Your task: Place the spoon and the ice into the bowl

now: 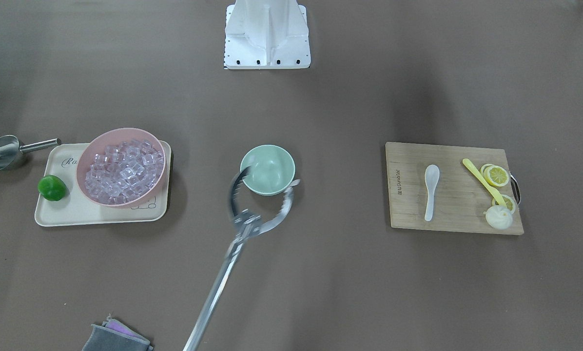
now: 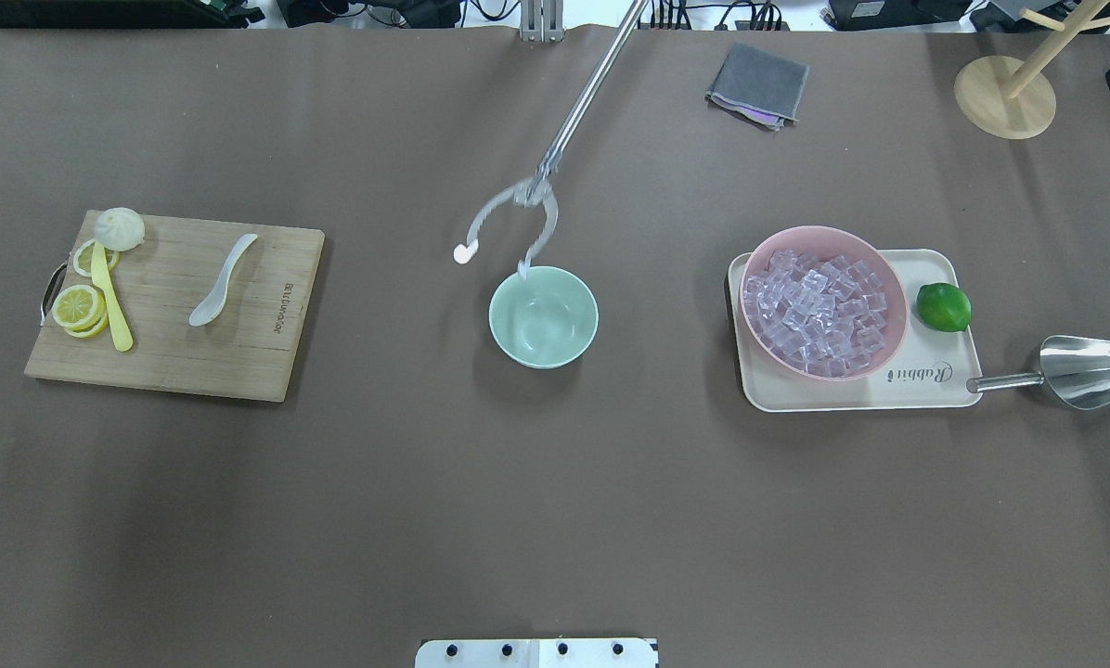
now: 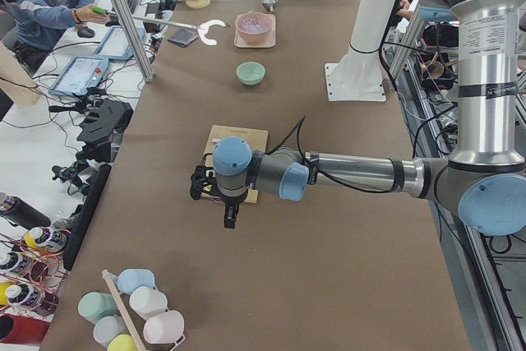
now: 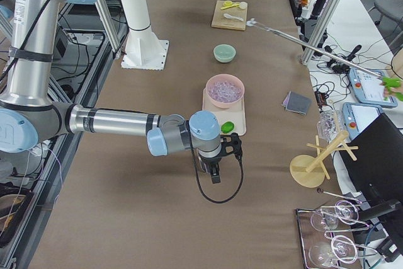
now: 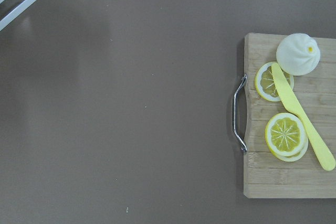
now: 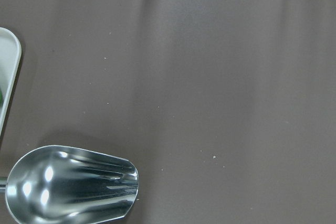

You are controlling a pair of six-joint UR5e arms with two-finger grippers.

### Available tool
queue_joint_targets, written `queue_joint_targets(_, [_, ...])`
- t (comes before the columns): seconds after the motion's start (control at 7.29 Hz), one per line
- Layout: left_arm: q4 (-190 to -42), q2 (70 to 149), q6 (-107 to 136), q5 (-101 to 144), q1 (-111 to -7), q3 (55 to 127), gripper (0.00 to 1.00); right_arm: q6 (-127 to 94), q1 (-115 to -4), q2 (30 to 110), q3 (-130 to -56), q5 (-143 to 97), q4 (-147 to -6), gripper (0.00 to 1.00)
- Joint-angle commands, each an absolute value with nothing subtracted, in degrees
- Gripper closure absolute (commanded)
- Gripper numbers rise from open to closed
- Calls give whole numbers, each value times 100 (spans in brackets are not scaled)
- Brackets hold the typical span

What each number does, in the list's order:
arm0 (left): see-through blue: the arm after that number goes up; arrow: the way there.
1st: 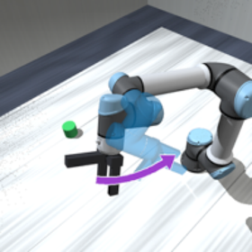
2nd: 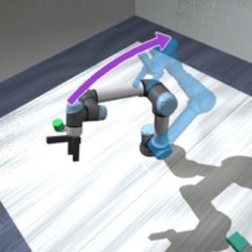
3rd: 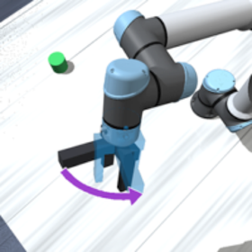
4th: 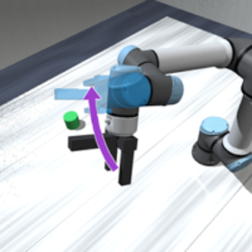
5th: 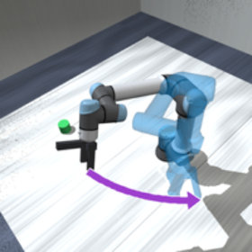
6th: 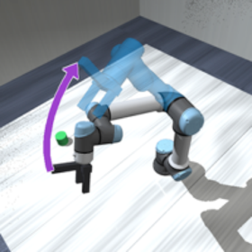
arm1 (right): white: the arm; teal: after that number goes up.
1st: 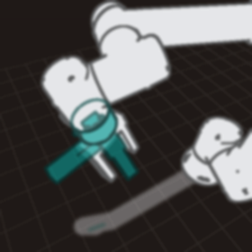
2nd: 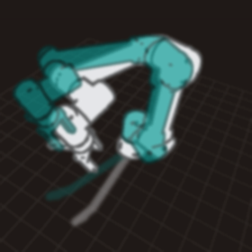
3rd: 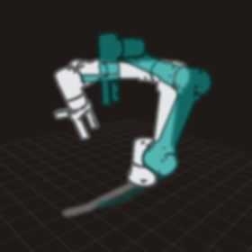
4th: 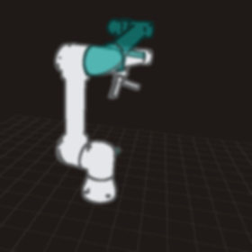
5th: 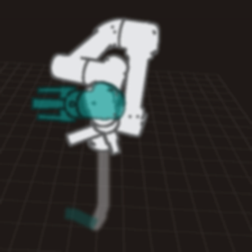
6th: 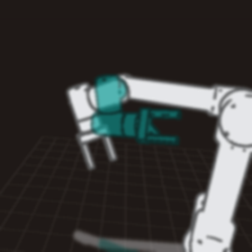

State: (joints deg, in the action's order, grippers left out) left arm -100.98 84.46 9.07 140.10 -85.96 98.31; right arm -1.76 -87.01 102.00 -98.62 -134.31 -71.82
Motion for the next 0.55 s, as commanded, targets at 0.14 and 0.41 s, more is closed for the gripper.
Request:
queue_joint_targets(0.14, [-10107,8429,896,14010,-8596,9826,2,-176,-8701,10195,-9879,-13465,-7172,0])
queue_joint_targets(0.41, [-10125,8446,888,14010,-8587,9835,2,-176,-8701,10195,-9896,-13474,-7172,0])
